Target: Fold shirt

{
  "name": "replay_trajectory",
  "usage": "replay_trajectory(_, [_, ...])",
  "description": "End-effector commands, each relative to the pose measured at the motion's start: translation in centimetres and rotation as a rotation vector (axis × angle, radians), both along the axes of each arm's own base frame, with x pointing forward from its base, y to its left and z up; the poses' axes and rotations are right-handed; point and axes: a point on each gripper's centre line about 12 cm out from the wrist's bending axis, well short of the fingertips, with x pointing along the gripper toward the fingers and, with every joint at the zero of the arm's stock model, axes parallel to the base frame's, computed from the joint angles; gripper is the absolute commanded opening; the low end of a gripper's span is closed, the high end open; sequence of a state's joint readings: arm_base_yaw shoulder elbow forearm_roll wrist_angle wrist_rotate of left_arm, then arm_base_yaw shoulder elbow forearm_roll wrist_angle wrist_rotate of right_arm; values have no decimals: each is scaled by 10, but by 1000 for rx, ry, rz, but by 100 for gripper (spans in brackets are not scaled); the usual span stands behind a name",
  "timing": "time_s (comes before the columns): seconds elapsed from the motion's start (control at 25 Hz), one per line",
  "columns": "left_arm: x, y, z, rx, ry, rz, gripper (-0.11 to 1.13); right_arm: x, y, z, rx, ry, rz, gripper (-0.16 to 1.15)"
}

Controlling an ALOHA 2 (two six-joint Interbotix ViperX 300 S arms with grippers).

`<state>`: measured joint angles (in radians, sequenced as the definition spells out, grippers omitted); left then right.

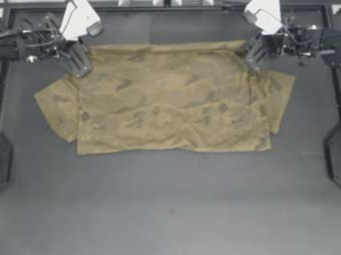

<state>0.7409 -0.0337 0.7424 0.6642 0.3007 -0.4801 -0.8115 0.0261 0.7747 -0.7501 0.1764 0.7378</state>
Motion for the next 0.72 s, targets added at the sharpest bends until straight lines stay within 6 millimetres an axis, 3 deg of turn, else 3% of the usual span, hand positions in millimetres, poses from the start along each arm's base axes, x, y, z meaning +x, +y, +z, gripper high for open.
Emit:
replay_trajectory(0.04, [7,-1,34,65,-78,-14,107,8,-3,21,-35,-67,-9,94])
replay_trajectory(0.28, [1,-7,67,88,-163,32,97,10,9,52,-59,-126,-35,95])
replay_trajectory(0.52, [-4,-33,96,72,-182,55,97,10,37,85,-47,-122,-71,95])
replay_trajectory(0.72, [-21,-57,113,50,-213,80,97,0,60,101,-4,-117,-115,95])
